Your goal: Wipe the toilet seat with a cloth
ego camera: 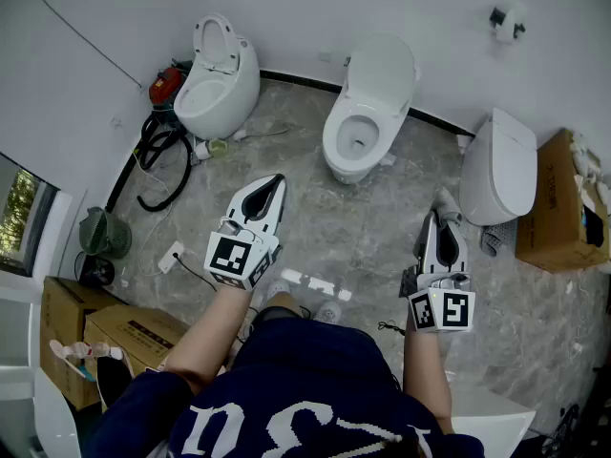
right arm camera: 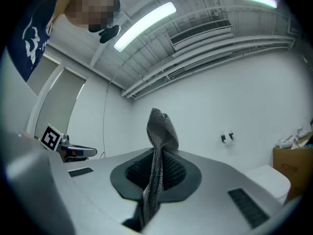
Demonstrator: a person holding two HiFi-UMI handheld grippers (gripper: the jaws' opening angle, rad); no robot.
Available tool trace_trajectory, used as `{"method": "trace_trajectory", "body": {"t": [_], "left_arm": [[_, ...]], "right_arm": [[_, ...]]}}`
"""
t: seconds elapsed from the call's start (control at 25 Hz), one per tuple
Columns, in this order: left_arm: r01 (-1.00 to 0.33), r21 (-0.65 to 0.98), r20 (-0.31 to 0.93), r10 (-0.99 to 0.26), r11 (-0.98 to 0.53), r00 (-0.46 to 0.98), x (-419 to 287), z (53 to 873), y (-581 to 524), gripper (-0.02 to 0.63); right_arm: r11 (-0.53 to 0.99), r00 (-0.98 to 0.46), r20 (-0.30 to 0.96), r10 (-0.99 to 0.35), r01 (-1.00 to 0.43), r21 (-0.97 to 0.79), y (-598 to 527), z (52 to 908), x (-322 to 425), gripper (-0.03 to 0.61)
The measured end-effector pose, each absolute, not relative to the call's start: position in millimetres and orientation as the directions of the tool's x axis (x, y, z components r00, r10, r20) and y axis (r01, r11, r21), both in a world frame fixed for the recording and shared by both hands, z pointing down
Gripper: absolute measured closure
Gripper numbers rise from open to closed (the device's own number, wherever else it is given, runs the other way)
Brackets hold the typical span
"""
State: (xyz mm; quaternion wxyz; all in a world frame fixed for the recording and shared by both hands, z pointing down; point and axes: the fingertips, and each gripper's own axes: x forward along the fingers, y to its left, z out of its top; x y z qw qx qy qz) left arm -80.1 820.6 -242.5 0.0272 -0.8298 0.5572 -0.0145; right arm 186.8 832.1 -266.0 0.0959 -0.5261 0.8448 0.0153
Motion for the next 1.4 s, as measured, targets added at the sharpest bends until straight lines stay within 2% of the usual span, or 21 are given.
{"method": "trace_trajectory", "body": {"t": [0.32,1.08,1.4], "left_arm": [[-0.919,-0.064,-0.019,-0.921,-0.388,0.390,-73,-244,821,0.594],[-0.924,-0.068,-0.022,-0.925,-0.376,0.378,-62,-246,804,0.594],[-0.918,-0.043,-0.011,-0.918,-0.395,0.395,-70,-235,752,0.594]], "right_arm": [[0.456,-0.446,-0.172,-0.878,-0.889,-0.022,830,-271,177,0.554],[0.477,-0.457,-0.199,-0.867,-0.876,-0.066,820,-277,190,0.552],[0.460,-0.439,-0.183,-0.880,-0.883,-0.094,769,-268,179,0.552]]}}
